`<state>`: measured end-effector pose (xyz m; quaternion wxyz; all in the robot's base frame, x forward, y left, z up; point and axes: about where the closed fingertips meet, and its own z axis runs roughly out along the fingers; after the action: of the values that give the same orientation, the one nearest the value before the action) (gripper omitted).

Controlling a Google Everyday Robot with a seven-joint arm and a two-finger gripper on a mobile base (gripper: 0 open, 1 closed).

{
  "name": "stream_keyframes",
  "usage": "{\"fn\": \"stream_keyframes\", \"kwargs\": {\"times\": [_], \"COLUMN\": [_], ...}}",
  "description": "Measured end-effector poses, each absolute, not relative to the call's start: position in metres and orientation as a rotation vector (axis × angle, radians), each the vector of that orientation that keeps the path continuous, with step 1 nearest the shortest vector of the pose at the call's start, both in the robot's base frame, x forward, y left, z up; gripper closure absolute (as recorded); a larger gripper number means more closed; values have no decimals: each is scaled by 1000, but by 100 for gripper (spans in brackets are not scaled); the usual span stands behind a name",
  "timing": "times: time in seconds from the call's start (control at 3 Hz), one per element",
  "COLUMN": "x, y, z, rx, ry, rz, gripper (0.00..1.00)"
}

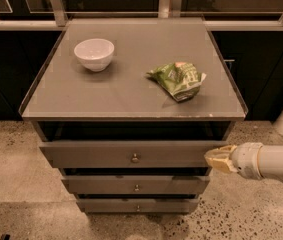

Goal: Close top drawer

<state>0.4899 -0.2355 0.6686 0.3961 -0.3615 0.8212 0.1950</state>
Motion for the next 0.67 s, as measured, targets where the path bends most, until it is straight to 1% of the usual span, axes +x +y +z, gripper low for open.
{"fn": "stream_keyframes", "kwargs": {"times": [0.67], "x": [490], "y": [-235], "z": [669], "rx": [-916], "ry": [2081], "rz": [494], "gripper": [35]}}
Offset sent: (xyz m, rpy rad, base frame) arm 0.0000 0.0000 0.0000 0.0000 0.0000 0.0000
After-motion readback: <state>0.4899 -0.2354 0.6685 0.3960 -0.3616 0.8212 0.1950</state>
